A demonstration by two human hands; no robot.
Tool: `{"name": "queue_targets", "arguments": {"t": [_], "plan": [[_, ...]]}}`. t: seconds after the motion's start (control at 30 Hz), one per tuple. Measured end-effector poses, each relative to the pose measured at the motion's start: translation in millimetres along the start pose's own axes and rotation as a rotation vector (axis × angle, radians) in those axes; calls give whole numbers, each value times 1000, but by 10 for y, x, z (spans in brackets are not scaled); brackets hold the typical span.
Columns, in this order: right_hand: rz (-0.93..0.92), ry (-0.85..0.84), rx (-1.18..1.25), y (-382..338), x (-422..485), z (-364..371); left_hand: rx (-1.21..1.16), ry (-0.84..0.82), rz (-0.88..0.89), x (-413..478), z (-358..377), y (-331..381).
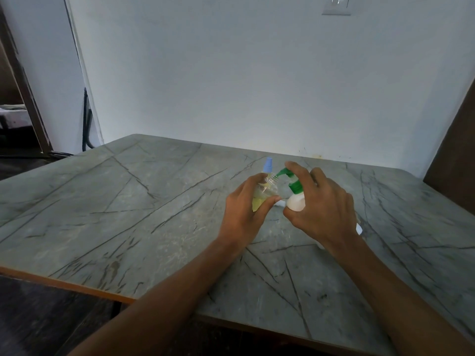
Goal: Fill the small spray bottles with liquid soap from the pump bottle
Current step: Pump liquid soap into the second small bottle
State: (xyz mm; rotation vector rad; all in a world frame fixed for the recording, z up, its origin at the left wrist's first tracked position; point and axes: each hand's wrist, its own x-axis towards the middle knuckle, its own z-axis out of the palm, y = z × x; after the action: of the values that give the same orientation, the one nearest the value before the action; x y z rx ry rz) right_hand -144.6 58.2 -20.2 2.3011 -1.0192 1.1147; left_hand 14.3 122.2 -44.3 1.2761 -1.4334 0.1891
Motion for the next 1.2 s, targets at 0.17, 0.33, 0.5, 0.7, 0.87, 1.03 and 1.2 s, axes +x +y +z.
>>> {"name": "queue_targets", "arguments": {"t": [0.17, 0.33, 0.5, 0.7, 0.87, 1.03, 1.2], "plan": [[-12, -30, -29, 14, 8, 19, 0, 7, -20, 19, -12, -4], [-27, -4, -5, 12, 3, -3, -7, 5, -21, 17, -8, -11], [-23, -6, -4, 6, 19, -1, -2, 7, -20, 15, -8, -17], [-16, -29, 16, 20, 31, 11, 3, -21, 1, -1, -1, -9], [-9, -22, 52, 39, 37, 13, 12, -49, 35, -17, 3, -7], [-3, -17, 44, 44, 23, 14, 18, -50, 35, -19, 9, 5], [6, -22, -3, 7, 12, -1, -5, -3, 2, 4, -1, -4]]}}
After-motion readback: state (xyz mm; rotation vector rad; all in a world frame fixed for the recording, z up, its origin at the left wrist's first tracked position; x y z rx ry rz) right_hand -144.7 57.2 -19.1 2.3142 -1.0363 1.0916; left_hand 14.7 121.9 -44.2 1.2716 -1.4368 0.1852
